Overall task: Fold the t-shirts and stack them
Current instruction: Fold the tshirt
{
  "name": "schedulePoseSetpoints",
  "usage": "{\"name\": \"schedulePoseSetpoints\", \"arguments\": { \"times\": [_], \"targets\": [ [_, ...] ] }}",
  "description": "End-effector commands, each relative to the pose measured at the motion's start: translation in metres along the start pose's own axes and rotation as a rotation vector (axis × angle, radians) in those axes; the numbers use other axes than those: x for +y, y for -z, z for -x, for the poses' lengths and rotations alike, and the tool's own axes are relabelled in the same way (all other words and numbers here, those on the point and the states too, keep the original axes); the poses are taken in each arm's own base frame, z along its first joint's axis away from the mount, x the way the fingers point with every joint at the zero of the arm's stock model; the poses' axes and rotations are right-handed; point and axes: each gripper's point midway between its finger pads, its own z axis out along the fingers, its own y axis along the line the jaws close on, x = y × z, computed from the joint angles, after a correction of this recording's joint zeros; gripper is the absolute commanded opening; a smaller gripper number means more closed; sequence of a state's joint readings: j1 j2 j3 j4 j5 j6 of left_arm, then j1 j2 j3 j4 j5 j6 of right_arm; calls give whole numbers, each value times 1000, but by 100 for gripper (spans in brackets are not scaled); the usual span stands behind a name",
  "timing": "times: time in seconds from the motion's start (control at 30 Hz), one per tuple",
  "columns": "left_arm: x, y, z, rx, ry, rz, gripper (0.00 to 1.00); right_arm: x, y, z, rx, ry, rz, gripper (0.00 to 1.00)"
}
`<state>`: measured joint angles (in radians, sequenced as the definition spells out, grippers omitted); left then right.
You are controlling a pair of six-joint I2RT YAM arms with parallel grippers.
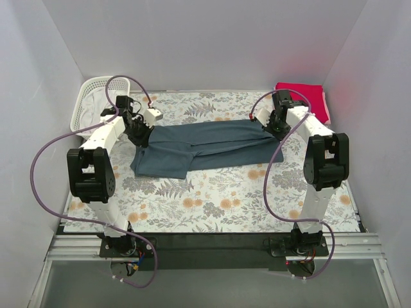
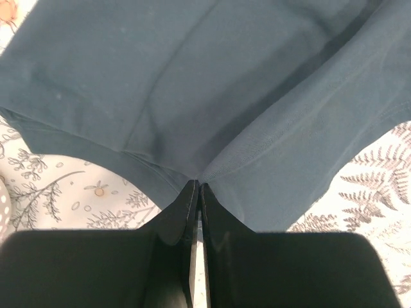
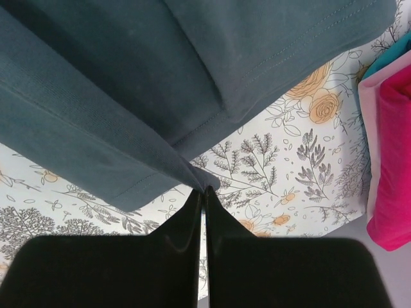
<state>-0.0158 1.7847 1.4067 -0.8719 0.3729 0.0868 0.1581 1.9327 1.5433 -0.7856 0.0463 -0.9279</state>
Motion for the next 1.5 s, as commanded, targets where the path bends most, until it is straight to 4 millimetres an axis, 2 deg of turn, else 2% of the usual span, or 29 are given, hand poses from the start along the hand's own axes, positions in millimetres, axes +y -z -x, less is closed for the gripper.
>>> {"name": "schedulePoseSetpoints", "arguments": {
  "times": [0.0, 0.2, 0.47, 0.8, 0.83, 0.93, 0.97, 1.0, 1.03, 1.07, 1.13, 1.17, 1.2, 1.23, 1.27, 1.3, 1.33, 1.4, 1.47],
  "targets": [
    [24, 7, 22, -53, -10, 68, 0, -18, -1, 4, 7, 36, -28, 1],
    [33, -8, 23, -41, 16, 55, 0, -29, -9, 10, 8, 33, -34, 1],
    [40, -18, 20, -32, 25, 75, 0, -25, -22, 7, 31, 36, -13, 1],
    [41, -31, 18, -32, 53, 58, 0, -26, -28, 3, 51, 31, -12, 1],
    [42, -32, 19, -37, 64, 62, 0, -27, -28, 4, 53, 25, -16, 10],
    [40, -29, 21, -31, 123, 47, 18, -31, -19, 4, 51, -12, -42, 37],
    [51, -18, 18, -49, 178, 59, 22, -33, -13, 3, 45, -28, -48, 41],
    [51, -11, 21, -78, 200, 39, 31, -36, -1, 6, 14, -52, -59, 48],
    [55, 5, 13, -108, 285, 6, 37, -30, 12, 1, -26, -139, -11, 53],
    [51, 8, 11, -98, 292, -3, 38, -31, 16, 3, -35, -164, -21, 54],
    [52, 18, -4, -113, 362, -35, 40, -18, 25, -6, -67, -249, 63, 54],
    [54, 28, -12, -125, 396, -32, 41, -11, 27, -17, -60, -333, 101, 54],
    [52, 30, -16, -131, 413, -42, 41, -3, 28, -15, -90, -373, 151, 53],
    [42, 28, -25, -121, 436, -70, 41, 6, 26, -15, -96, -402, 192, 53],
    [38, 33, -28, -126, 446, -68, 41, 7, 26, -22, -102, -453, 222, 52],
    [22, 26, -43, -100, 477, -97, 41, 25, 23, -25, -115, -534, 320, 50],
    [23, 29, -40, -115, 468, -87, 41, 30, 23, -24, -121, -543, 346, 50],
    [11, 23, -49, -109, 494, -100, 42, 41, 18, -25, -112, -575, 389, 49],
    [7, 20, -53, -107, 514, -103, 45, 51, 13, -23, -117, -606, 434, 49]
  ]
}}
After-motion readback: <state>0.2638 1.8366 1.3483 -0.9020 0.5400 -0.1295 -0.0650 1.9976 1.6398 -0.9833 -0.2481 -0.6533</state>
